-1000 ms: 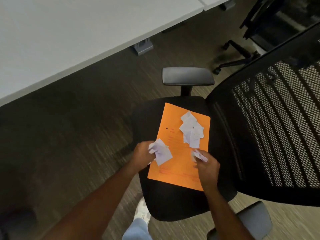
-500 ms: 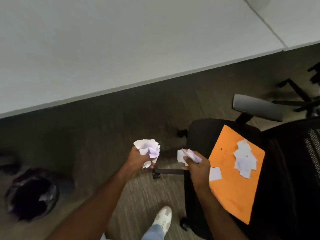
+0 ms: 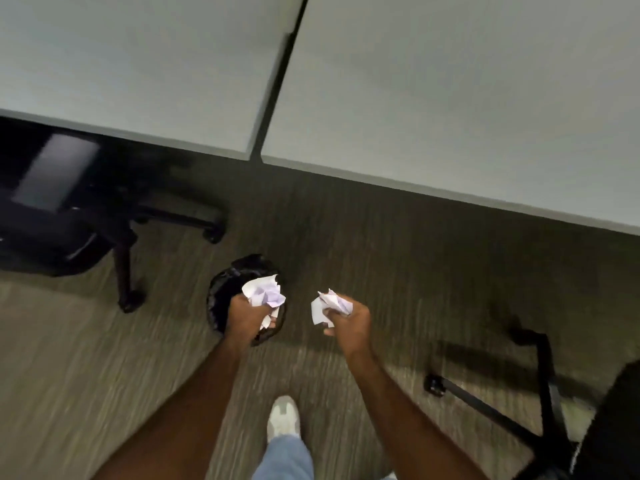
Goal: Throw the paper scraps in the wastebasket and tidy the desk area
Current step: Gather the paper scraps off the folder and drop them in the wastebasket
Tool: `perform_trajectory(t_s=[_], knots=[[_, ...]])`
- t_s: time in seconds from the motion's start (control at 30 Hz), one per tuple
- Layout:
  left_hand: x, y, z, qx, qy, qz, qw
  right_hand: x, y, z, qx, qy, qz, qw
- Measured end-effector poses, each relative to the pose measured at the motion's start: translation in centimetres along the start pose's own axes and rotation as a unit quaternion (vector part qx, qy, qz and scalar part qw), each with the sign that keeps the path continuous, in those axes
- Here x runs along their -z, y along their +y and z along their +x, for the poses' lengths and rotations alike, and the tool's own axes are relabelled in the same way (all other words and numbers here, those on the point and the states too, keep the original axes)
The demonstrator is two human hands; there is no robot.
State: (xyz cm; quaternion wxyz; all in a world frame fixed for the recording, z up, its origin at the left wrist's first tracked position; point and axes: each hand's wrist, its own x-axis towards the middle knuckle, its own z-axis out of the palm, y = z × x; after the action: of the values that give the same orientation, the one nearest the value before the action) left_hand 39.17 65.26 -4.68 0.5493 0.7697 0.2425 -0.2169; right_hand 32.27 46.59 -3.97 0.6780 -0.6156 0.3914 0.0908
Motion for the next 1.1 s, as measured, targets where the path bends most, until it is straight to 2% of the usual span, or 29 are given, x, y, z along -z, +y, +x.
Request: perform_trajectory(t_s=[0.17,0.37,0.5,0.6,0.73,0.87,0.97,1.1], knots=[[7.0,-5.4,8.1,0.065,0.018,0.019,0.998,-12.5,2.6,5.1,-0.059,-0.052,-0.033,0.996],[9.1,-10.7,13.8,0.058,0.016,0.077,0.995,-18.8,8.4,10.1,-0.055,-0.050,-0.142,0.987],[8.6,-13.6,15.6,0.039,0.012,0.173,0.984,-19.4,11.8,12.1,-0.053,-0.072,-0.179,0.980],[8.3,-14.8,16.2,0.065,-0.007,0.215,0.974,-19.5,13.3,13.1,-0.046,-0.117,-0.196,0.973],[7.5,-14.7,15.9,0.031,-0.044,0.272,0.961,-19.3,13.8,13.4,-0.097,-0.161,-0.197,0.962],[7.3,-13.3,15.2,0.065,-0.062,0.323,0.942,-17.9,13.1,12.6,-0.108,-0.189,-0.176,0.960],[7.2,-12.3,14.1,0.024,-0.090,0.358,0.929,-15.2,12.1,10.5,-0.067,-0.190,-0.171,0.964],[4.6,-8.6,10.9,-0.021,-0.109,0.373,0.921,-8.9,10.2,7.0,0.032,-0.172,-0.198,0.964]])
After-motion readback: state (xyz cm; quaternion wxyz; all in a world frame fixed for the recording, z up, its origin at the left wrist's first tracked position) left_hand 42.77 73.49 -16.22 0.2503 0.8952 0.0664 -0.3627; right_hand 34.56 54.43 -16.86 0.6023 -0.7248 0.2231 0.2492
